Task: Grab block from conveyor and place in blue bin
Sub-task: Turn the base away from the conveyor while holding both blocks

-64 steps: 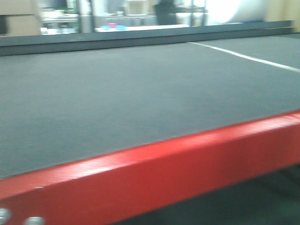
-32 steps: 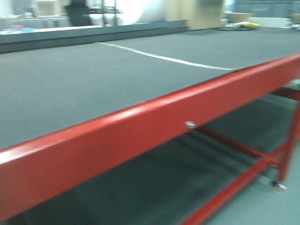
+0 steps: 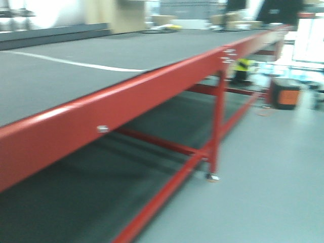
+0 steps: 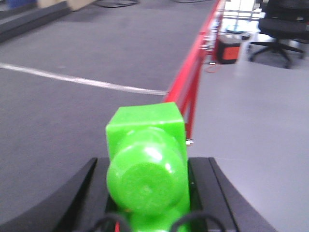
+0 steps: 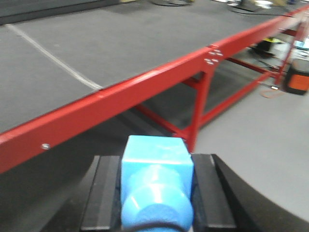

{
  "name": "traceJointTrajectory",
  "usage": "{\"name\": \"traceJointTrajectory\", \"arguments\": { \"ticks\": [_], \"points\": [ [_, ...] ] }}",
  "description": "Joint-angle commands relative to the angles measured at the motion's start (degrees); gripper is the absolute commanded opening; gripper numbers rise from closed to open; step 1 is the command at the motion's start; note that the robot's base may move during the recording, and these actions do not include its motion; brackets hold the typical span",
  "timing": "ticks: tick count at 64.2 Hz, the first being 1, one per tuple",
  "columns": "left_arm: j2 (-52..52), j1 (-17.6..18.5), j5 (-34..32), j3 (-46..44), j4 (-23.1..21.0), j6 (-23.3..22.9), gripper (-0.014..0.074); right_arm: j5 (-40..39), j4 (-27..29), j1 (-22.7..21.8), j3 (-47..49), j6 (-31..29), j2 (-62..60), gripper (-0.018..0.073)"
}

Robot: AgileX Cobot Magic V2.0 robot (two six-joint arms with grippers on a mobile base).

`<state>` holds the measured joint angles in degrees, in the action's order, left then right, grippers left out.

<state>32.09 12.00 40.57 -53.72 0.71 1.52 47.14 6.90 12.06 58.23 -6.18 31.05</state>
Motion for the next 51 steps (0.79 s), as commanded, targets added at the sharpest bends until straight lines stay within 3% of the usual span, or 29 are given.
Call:
{"name": "traceJointTrajectory", "arguments": {
  "ticks": [1,51],
  "points": [
    [-0.25,0.35,-1.06,-0.08,-0.13,-0.29,-0.0111,-1.39,-0.19,0.05,0.53,-0.36,-0.32,-0.0153],
    [-0.25,0.35,-1.06,-0.08,-0.13,-0.29,-0.0111,-1.39,-0.19,0.05,0.53,-0.36,-0.32,-0.0153]
  ]
}}
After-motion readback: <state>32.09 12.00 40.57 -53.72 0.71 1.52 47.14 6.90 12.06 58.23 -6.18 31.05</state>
